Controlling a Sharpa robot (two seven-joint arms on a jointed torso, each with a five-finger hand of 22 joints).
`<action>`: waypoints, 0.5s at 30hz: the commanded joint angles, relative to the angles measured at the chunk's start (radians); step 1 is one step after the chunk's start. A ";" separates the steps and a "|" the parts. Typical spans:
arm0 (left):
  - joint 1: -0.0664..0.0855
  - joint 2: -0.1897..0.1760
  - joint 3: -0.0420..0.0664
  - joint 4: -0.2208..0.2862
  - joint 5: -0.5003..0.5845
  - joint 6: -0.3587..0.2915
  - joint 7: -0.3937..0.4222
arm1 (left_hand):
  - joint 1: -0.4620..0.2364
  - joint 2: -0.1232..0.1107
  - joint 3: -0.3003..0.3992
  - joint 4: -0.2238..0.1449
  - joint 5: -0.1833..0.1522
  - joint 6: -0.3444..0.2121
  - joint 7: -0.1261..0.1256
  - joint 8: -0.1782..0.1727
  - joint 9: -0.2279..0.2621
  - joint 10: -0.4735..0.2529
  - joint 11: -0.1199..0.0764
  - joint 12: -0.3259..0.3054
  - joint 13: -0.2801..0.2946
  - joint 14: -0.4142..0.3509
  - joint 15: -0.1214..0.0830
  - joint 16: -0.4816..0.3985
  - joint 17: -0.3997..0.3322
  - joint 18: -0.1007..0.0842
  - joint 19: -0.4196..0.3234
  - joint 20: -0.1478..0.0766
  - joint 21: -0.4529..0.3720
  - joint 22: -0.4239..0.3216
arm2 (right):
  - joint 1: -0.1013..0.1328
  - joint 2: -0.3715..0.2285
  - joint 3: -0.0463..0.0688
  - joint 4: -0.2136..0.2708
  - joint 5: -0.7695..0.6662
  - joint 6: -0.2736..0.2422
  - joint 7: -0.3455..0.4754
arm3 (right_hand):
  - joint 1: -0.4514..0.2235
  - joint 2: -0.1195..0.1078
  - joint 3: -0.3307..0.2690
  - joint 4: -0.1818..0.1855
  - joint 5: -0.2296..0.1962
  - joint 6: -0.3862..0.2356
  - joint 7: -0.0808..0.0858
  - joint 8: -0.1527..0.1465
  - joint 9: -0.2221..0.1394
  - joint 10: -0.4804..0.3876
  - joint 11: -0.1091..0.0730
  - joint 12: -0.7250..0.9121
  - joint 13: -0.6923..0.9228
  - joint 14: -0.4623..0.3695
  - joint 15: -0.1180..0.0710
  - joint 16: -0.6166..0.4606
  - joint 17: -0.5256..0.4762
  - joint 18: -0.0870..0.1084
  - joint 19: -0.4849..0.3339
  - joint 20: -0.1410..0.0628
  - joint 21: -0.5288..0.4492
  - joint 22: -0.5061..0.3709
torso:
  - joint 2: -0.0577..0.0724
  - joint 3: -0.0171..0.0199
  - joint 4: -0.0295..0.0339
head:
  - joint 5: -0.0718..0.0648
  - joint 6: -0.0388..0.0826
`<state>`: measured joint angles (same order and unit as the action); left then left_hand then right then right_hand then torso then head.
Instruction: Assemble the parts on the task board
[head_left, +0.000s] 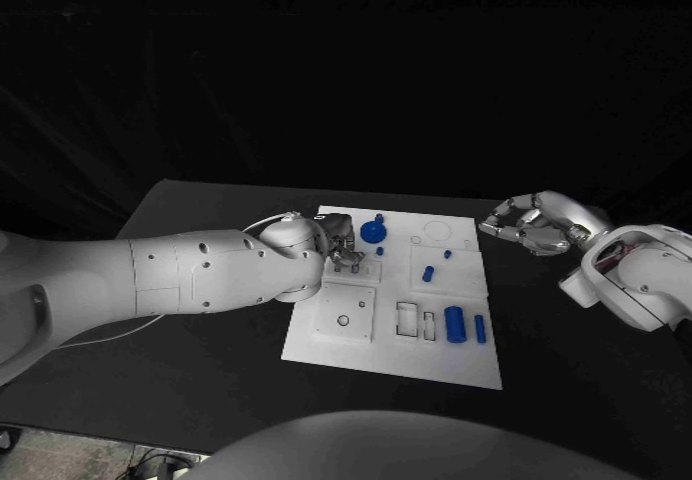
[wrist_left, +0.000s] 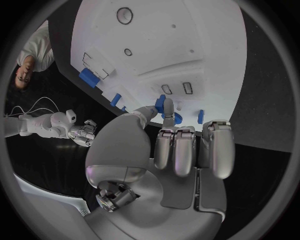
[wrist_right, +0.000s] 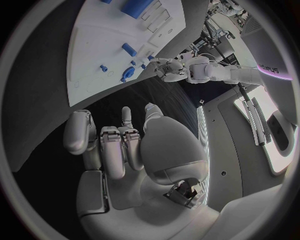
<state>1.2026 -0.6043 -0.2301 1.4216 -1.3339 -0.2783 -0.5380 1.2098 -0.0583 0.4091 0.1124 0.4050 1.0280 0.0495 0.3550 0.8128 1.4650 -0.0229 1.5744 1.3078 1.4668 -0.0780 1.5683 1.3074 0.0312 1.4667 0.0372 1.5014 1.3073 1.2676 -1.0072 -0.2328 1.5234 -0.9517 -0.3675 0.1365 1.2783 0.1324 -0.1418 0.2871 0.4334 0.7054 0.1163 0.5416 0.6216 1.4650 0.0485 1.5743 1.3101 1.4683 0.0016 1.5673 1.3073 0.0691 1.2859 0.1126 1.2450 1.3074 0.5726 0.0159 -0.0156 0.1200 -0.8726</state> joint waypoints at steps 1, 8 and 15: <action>-0.006 -0.005 0.000 0.009 -0.026 -0.056 0.014 | 0.006 0.000 0.137 -0.131 0.003 0.003 -0.007 0.004 0.002 0.106 -0.009 -0.004 0.263 0.104 -0.001 0.003 0.263 -0.003 0.030 -0.003 -0.004 0.176 | -0.001 -0.001 0.000 0.001 0.000 -0.009 0.015 | 0.010 -0.001 0.000 -0.005 0.003 -0.009 -0.001 -0.003 -0.001 0.106 -0.003 -0.003 0.261 0.103 -0.002 0.003 0.263 0.017 -0.005 0.000 -0.003 0.146 | 0.000 0.0000 0.0000 | -0.003 0.000; -0.022 -0.016 0.000 0.017 -0.040 -0.073 0.002 | 0.006 0.000 0.136 -0.130 0.003 0.004 -0.007 0.004 0.001 0.106 -0.009 -0.004 0.263 0.104 0.000 0.003 0.263 -0.003 0.030 -0.003 -0.004 0.176 | -0.001 -0.003 0.000 0.002 0.000 -0.017 0.019 | 0.010 -0.001 0.000 -0.005 0.003 -0.008 -0.001 -0.003 -0.001 0.106 -0.003 -0.003 0.261 0.103 -0.002 0.003 0.263 0.017 -0.005 0.000 -0.003 0.146 | 0.000 0.0001 0.0004 | -0.004 0.000; -0.027 -0.019 0.000 0.019 -0.043 -0.070 -0.002 | 0.006 0.000 0.136 -0.129 0.003 0.004 -0.007 0.004 0.001 0.106 -0.009 -0.004 0.263 0.104 0.000 0.003 0.263 -0.003 0.030 -0.003 -0.004 0.177 | -0.002 -0.003 0.000 0.003 0.001 -0.019 0.021 | 0.010 -0.001 0.000 -0.005 0.003 -0.008 -0.001 -0.003 -0.001 0.106 -0.003 -0.003 0.261 0.103 -0.002 0.003 0.263 0.017 -0.005 0.000 -0.003 0.146 | 0.001 -0.0003 0.0004 | -0.002 0.000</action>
<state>1.1758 -0.6242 -0.2307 1.4372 -1.3626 -0.3326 -0.5398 1.2059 -0.0620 0.4091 0.1124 0.4048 1.0312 0.0497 0.3556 0.8134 1.4650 -0.0229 1.5743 1.3078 1.4668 -0.0780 1.5683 1.3073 0.0312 1.4667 0.0372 1.5014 1.3073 1.2664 -1.0103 -0.2328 1.5249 -0.9513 -0.3812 0.1444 1.2782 0.1323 -0.1418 0.2871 0.4334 0.7054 0.1163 0.5416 0.6216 1.4650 0.0486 1.5745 1.3099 1.4683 0.0016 1.5674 1.3081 0.0691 1.2859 0.1126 1.2450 1.3073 0.5723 0.0159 -0.0152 0.1173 -0.8726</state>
